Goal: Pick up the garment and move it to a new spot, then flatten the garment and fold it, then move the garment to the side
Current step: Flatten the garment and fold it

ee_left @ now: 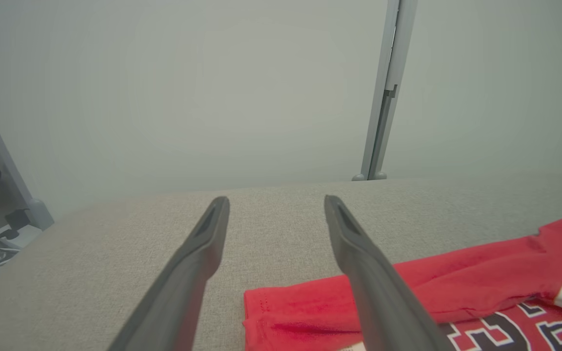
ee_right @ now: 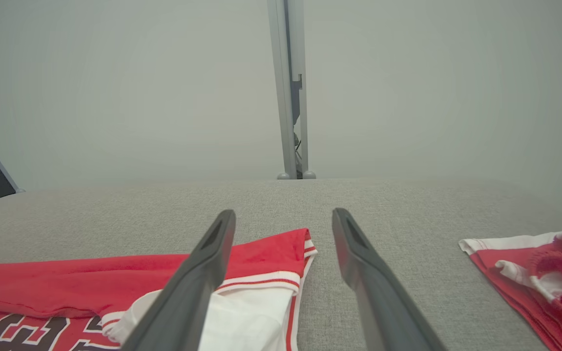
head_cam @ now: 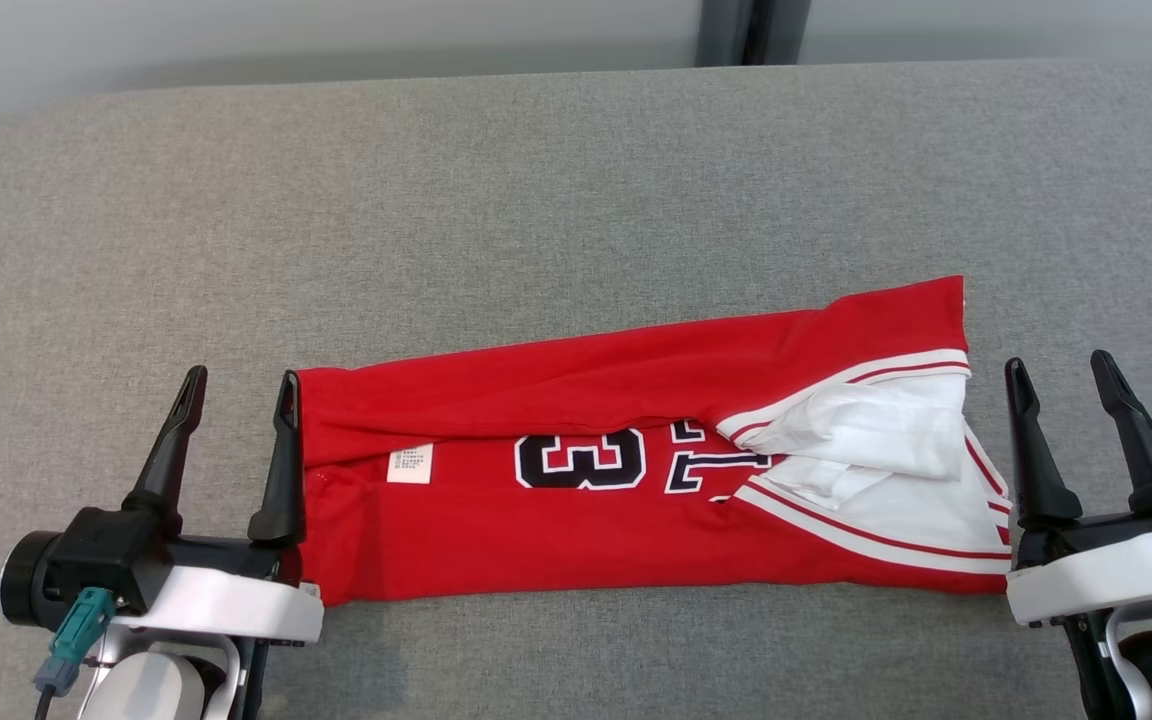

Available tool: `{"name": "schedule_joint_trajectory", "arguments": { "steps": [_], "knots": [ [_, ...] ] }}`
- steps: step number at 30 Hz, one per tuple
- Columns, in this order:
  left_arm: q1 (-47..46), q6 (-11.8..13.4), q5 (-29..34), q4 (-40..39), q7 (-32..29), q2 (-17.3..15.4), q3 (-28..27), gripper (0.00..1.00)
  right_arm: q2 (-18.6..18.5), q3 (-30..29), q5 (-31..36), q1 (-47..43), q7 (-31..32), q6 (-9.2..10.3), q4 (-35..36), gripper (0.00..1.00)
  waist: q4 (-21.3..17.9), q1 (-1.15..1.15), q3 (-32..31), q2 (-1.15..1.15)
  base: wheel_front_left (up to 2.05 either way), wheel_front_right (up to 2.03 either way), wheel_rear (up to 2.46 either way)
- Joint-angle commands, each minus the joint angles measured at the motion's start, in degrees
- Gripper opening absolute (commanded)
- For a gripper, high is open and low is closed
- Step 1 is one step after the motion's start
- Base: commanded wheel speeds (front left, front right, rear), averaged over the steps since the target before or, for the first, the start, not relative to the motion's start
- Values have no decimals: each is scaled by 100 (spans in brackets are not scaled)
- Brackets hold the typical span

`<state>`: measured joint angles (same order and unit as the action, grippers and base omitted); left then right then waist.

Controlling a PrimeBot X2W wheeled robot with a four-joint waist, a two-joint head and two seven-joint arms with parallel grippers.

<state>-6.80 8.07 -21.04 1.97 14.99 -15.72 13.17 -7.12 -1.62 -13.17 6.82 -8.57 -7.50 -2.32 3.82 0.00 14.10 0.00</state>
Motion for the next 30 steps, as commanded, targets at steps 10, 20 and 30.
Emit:
{"name": "schedule_joint_trajectory", "arguments": {
  "steps": [10, 20, 30],
  "knots": [
    [-245, -159, 151, 108, 26, 63, -50, 100, -268, -247, -182, 118, 197, 2, -518, 100, 187, 0, 87, 0, 0, 0, 0],
    [-455, -356, 289, 177, 26, 208, -74, 100, -274, 290, -545, 547, 175, 2, -1869, 100, 314, 0, 321, 0, 0, 0, 0],
    [-544, -487, 399, 272, 26, 319, -186, 100, -305, 1042, -963, 825, 185, 1, -2740, 0, 296, 0, 422, 0, 0, 0, 0]
  ]
}}
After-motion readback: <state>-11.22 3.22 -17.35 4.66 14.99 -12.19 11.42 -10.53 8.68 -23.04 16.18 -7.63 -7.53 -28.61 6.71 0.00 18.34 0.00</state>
